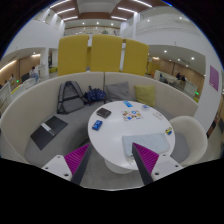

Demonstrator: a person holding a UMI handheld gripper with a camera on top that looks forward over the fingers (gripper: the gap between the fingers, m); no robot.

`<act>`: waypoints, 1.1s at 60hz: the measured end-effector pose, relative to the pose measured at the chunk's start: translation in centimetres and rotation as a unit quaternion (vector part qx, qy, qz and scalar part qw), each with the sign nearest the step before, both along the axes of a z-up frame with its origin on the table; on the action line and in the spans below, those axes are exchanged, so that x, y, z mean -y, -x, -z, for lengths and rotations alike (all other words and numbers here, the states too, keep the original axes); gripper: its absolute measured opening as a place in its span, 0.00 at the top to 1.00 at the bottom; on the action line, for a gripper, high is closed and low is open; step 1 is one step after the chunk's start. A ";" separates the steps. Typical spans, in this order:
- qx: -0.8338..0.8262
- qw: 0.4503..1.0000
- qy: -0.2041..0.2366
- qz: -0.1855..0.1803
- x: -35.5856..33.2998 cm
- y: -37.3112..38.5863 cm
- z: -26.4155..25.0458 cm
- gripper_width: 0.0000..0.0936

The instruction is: Fold towel

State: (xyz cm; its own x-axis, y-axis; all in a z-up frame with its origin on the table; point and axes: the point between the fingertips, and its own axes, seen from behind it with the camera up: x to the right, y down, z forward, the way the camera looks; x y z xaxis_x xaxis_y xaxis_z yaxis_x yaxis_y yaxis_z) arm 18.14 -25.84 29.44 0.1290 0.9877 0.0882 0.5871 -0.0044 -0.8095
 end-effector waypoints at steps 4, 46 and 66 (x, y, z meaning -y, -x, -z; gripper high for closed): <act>-0.003 1.000 -0.003 0.006 -2.0 0.4 1.3 0.07; -0.014 0.999 0.006 -0.033 -13.1 16.1 26.7 0.07; 0.040 0.998 -0.049 -0.023 -16.2 19.7 32.0 0.97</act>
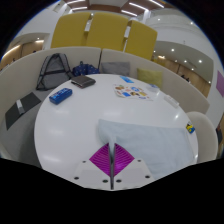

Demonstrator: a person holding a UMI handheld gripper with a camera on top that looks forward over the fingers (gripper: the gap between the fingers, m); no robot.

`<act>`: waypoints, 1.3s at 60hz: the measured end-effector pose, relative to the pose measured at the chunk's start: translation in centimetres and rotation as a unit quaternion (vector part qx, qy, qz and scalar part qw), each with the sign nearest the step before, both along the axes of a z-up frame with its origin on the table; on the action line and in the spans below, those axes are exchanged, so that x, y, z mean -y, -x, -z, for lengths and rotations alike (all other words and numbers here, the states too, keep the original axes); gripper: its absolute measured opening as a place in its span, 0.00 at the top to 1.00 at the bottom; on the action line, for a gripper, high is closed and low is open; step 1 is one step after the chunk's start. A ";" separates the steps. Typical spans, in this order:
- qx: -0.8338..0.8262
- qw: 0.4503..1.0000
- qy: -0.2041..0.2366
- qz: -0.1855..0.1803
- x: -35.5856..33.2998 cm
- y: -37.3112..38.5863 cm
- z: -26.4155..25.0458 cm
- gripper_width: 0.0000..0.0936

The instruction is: Fold towel

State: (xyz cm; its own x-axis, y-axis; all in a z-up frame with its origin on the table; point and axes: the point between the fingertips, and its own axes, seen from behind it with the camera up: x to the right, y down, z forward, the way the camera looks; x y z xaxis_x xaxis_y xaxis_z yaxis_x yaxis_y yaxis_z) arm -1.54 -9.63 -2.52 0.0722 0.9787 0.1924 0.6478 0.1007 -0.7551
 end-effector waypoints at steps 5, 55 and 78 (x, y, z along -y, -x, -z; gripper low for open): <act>0.015 0.998 0.057 -0.001 1.3 -0.2 -0.7 0.98; 0.041 0.993 0.029 0.104 -33.8 -5.6 -7.9 0.07; 0.043 0.992 0.090 0.073 -24.4 -23.0 -28.9 0.07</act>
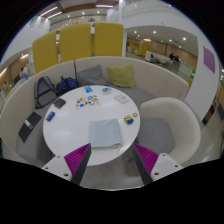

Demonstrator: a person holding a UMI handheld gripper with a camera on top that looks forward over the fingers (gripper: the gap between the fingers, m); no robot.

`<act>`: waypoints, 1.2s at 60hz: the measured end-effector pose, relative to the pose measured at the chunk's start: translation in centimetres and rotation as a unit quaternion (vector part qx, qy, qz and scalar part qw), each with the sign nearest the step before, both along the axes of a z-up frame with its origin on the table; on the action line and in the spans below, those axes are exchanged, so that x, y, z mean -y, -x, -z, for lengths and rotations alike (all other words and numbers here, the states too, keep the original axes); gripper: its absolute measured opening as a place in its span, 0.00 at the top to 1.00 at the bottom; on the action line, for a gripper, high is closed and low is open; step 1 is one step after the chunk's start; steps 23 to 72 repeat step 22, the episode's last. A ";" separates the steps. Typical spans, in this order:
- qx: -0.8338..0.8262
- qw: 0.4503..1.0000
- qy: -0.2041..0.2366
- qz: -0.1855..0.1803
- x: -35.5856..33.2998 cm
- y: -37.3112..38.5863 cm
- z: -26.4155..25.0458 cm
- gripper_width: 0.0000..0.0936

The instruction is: Fold towel

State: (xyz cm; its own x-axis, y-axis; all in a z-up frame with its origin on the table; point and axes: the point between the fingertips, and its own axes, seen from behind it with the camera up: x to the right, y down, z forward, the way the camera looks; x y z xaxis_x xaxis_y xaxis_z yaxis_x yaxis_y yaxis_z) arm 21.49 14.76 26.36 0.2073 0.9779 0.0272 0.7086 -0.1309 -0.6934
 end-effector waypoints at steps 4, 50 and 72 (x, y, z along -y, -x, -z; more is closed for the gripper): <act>-0.005 1.000 -0.001 -0.003 1.3 -2.2 -2.1 0.07; -0.019 1.000 -0.003 -0.005 4.5 -6.2 -5.2 0.07; -0.019 1.000 -0.003 -0.005 4.5 -6.2 -5.2 0.07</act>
